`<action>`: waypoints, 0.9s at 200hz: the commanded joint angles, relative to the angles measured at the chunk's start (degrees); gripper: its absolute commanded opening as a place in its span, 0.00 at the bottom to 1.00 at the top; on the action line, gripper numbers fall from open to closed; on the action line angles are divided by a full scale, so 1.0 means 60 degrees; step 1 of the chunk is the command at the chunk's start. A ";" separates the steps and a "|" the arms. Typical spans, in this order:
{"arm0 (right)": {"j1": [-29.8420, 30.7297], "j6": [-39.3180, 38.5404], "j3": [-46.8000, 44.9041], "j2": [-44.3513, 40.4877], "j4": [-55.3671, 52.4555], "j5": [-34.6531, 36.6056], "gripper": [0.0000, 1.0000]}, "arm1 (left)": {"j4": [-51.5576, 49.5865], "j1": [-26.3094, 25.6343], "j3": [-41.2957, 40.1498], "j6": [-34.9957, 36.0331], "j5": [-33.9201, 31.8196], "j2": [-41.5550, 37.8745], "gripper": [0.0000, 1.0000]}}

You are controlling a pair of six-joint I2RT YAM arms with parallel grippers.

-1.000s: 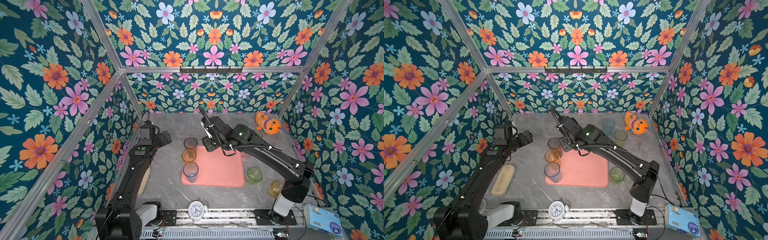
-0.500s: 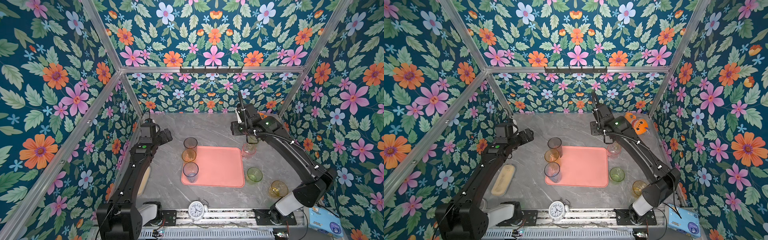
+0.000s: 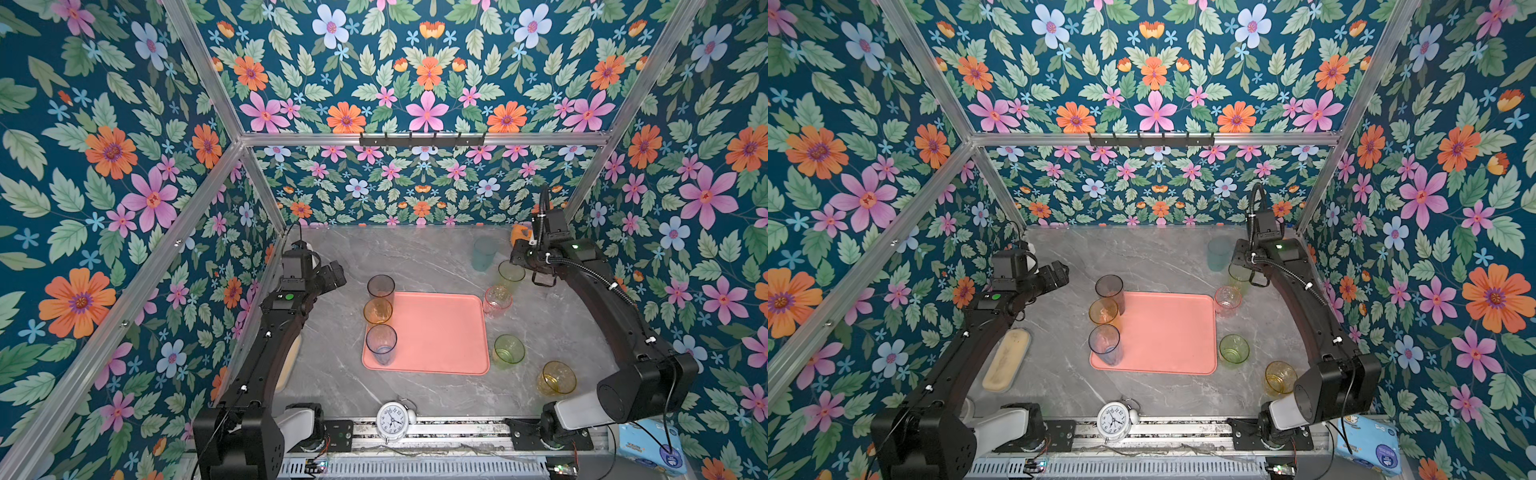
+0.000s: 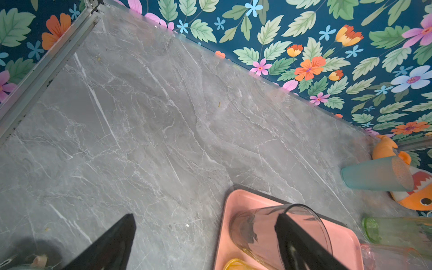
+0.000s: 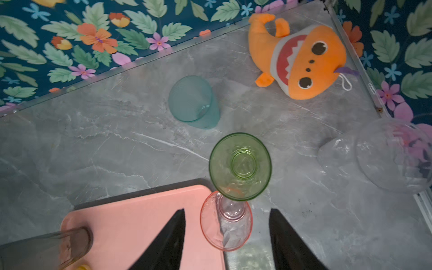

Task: Place the glasses into the tray
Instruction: Pick up the glass from the top-right of the table.

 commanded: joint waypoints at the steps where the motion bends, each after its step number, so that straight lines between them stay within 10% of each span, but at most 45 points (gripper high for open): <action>1: -0.0375 0.0367 -0.0399 -0.0122 0.0488 -0.0393 0.59 | 0.0141 0.0013 -0.0029 0.0076 0.0038 -0.0030 0.96; 180: -0.1013 0.0507 -0.1693 0.1391 0.1506 -0.0447 0.54 | 0.0068 0.0013 -0.0213 0.0076 0.0023 -0.0008 0.95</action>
